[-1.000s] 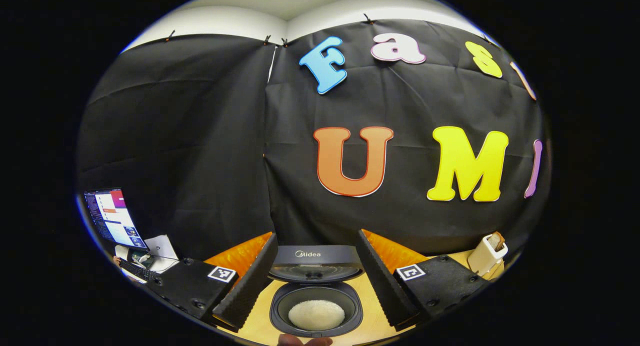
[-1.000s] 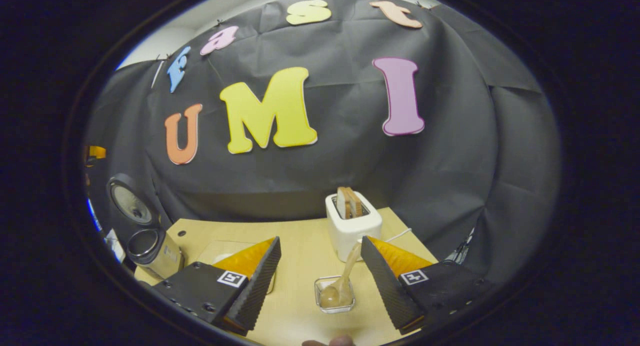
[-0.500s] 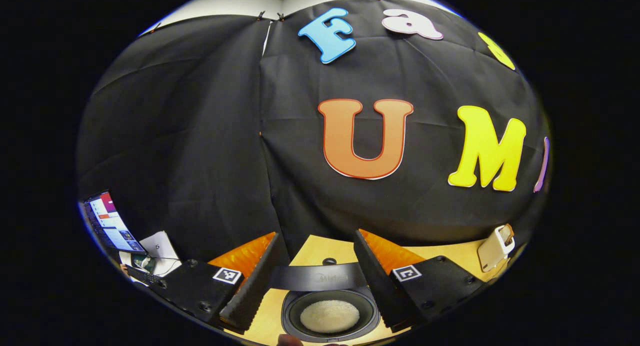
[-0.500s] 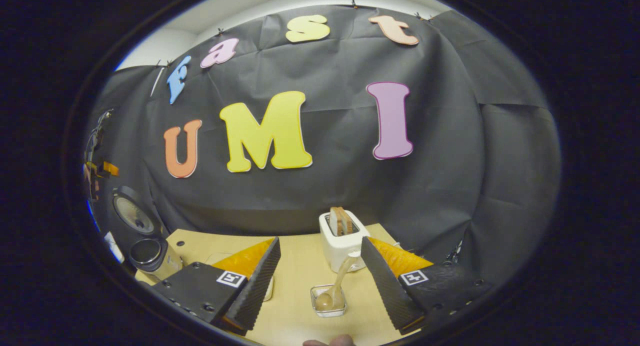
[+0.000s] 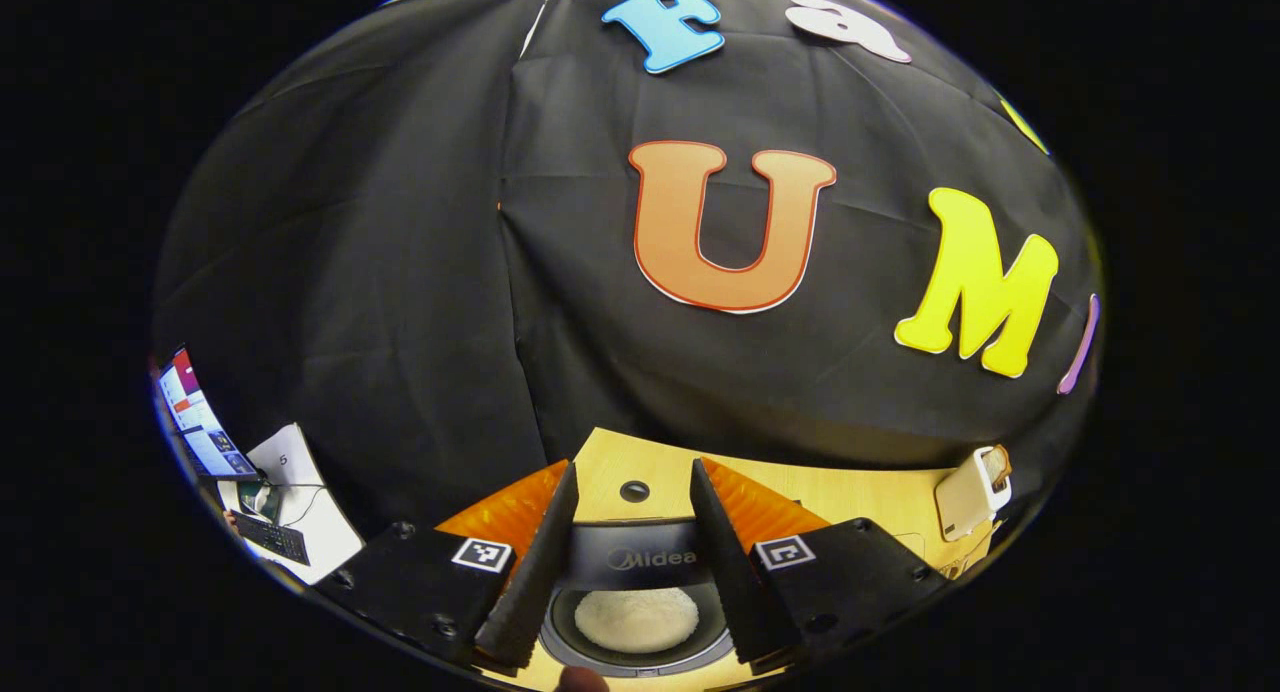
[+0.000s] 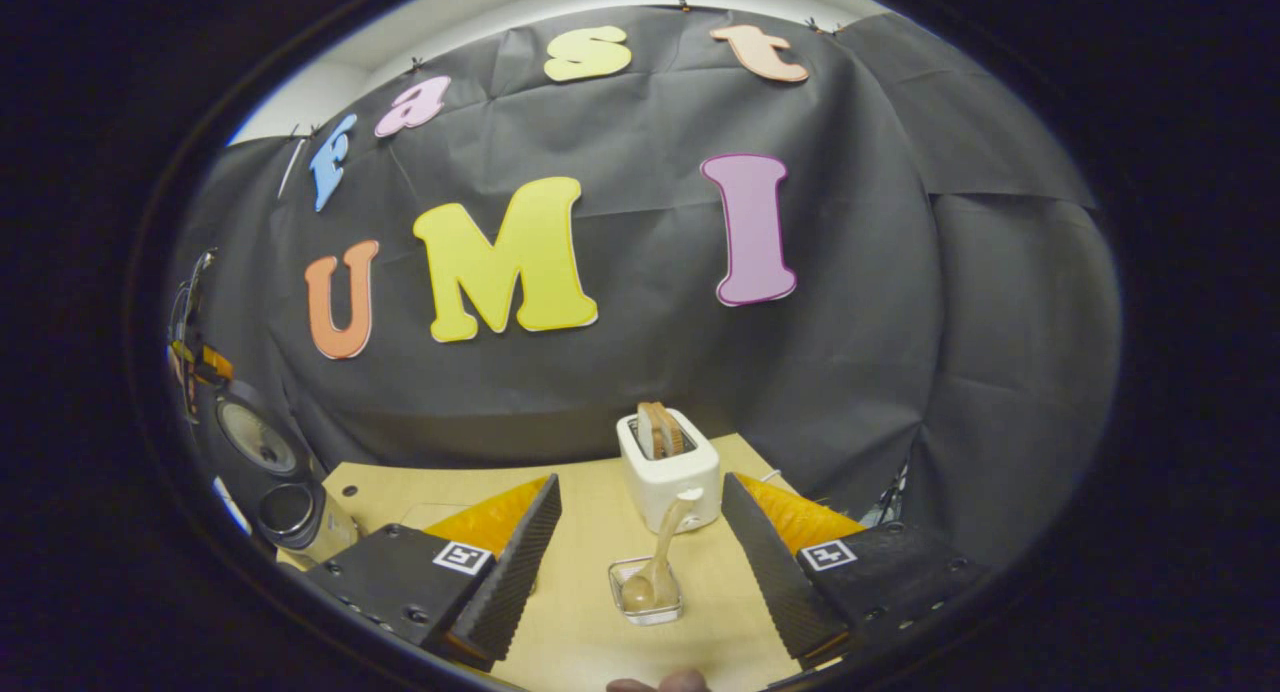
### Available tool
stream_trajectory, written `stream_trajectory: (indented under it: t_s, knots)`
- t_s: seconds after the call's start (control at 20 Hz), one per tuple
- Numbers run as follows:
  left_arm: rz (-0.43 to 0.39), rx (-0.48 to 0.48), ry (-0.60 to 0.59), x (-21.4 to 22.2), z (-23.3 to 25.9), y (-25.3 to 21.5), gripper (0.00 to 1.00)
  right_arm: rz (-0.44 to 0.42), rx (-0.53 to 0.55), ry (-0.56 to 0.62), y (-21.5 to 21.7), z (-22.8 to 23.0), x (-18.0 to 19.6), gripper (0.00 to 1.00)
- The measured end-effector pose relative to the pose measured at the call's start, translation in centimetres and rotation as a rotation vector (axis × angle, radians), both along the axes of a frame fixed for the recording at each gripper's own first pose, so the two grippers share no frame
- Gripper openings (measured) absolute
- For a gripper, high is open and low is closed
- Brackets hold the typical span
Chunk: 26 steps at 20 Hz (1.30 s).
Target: Close the left gripper, press the button to open the rice cooker; take a wooden spoon from the chopstick holder with the right hand, scoop a spoonful of rice and pour it into the rice cooker, then put the wooden spoon back into the chopstick holder.
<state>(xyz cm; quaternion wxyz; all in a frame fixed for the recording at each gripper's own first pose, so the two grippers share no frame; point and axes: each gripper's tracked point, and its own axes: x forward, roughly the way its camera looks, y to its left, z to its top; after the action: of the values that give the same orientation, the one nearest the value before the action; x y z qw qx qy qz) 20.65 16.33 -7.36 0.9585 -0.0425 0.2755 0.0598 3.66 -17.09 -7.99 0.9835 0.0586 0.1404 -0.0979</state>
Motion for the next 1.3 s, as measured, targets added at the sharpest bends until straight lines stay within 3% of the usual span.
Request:
stream_trajectory:
  t_s: [0.5, 0.55, 0.65, 0.9, 0.95, 1.25, 1.3]
  knots:
    - [0.052, -0.072, 0.000, -8.8, -3.9, -2.3, 0.72, 0.203, -0.011, -0.009, 7.7, 0.2, 1.4, 0.93]
    - [0.054, -0.072, 0.000, -9.7, -4.8, -2.6, 0.72, 0.220, -0.011, -0.004, 8.4, 0.2, 1.5, 0.96]
    - [0.048, -0.063, -0.001, -11.9, -6.3, -3.0, 0.72, 0.250, -0.017, 0.006, 9.4, 0.1, 1.7, 0.92]
    - [0.050, -0.035, -0.030, -14.4, -9.6, -3.6, 0.72, 0.322, -0.058, 0.006, 12.1, 0.5, 1.8, 0.99]
    - [0.051, -0.025, -0.027, -14.8, -10.3, -3.7, 0.72, 0.339, -0.073, 0.004, 12.6, 0.7, 1.7, 0.93]
    - [0.060, -0.005, 0.009, -17.0, -14.9, -4.5, 0.72, 0.405, -0.103, 0.037, 14.7, -0.4, 1.0, 0.99]
    - [0.062, 0.004, 0.002, -17.1, -15.3, -4.5, 0.72, 0.409, -0.103, 0.040, 14.8, -0.4, 0.9, 0.96]
